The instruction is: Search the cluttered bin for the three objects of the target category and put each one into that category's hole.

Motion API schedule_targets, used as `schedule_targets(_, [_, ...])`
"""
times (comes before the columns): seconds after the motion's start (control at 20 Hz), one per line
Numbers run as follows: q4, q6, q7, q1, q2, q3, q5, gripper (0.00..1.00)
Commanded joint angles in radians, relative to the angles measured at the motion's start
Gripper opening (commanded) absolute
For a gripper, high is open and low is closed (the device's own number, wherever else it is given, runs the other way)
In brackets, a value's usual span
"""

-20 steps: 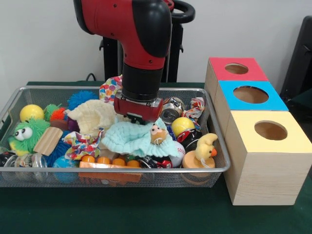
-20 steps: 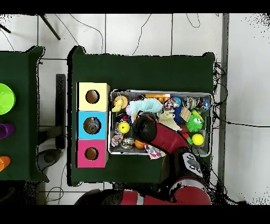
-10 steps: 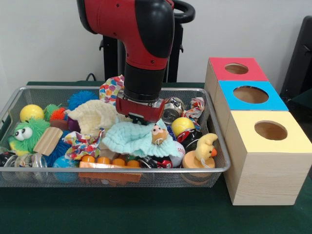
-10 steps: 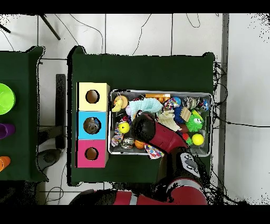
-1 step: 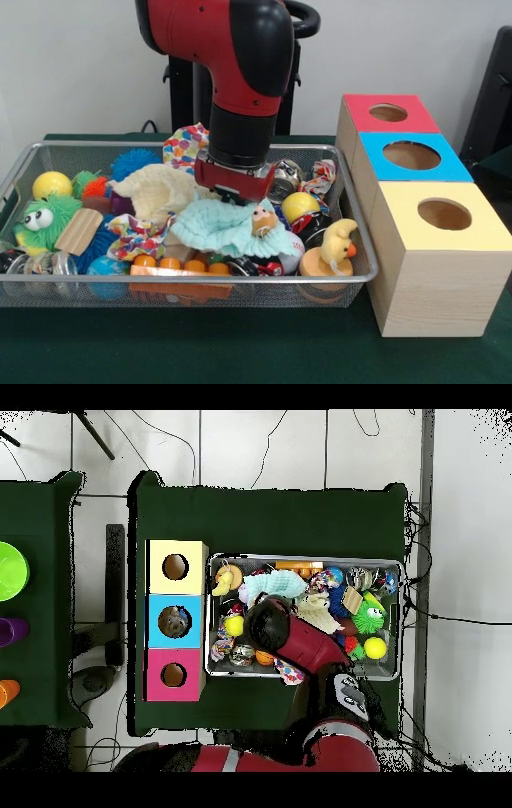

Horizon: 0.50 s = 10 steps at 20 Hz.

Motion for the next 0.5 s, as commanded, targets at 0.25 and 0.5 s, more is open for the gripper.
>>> schedule_targets(0.25, [-0.043,0.067,0.263,0.049,0.04,0.037,0.113,0.0])
schedule_targets(0.5, [-0.035,0.076,0.259,0.061,0.032,0.029,0.13,0.0])
